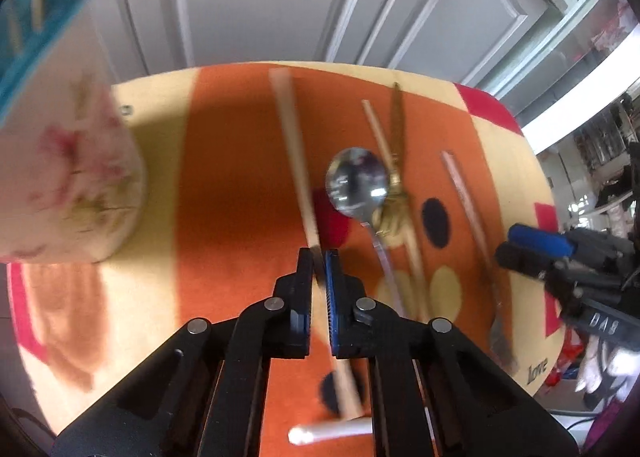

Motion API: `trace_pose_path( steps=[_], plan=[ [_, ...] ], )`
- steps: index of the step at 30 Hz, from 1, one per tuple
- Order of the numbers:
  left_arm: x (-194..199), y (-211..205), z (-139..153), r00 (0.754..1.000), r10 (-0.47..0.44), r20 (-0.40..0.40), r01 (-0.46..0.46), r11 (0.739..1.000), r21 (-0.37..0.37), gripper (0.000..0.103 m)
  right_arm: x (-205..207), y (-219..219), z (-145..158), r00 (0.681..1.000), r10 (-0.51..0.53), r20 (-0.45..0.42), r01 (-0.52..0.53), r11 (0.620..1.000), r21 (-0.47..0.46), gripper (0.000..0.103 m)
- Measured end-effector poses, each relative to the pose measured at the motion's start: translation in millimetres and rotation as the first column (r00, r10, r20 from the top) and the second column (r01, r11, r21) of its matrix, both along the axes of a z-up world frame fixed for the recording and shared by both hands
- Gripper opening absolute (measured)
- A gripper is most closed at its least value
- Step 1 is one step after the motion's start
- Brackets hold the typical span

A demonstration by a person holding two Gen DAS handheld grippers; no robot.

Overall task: Organize utensils
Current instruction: 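Close the left tool on a wooden chopstick while the right tool lowers onto a wooden-handled fork, then close the right tool on the wooden fork handle and lift while the left tool lifts its chopstick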

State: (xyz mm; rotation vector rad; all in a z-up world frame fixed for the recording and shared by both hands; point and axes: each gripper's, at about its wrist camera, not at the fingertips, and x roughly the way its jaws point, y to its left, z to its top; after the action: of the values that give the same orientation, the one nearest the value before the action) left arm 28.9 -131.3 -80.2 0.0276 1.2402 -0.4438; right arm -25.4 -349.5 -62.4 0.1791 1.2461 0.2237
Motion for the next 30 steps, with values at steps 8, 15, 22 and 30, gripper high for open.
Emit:
trace_pose_path(
  steps=[8, 15, 22, 30],
  plan=[
    [-2, 50, 17, 1.0, -0.004, 0.003, 0.004, 1.0, 0.022, 0.003, 2, 6, 0, 1.0, 0.01, 0.0, -0.01, 1.0, 0.013, 0.035],
    [-49, 73, 9, 0.996, -0.071, -0.049, 0.074, 0.995, 0.07, 0.003, 4, 5, 3, 1.0, 0.008, 0.006, -0.008, 1.0, 0.014, 0.035],
    [-45, 79, 13, 0.998, -0.033, -0.051, 0.036, 0.998, 0.056, 0.008, 24, 3, -5, 1.0, -0.01, -0.019, 0.011, 1.0, 0.015, 0.035],
    [-10, 35, 12, 0.995, -0.077, 0.067, 0.066, 0.986, 0.153, 0.028, 47, 7, -13, 0.999, 0.011, -0.048, -0.012, 1.0, -0.026, 0.035]
  ],
)
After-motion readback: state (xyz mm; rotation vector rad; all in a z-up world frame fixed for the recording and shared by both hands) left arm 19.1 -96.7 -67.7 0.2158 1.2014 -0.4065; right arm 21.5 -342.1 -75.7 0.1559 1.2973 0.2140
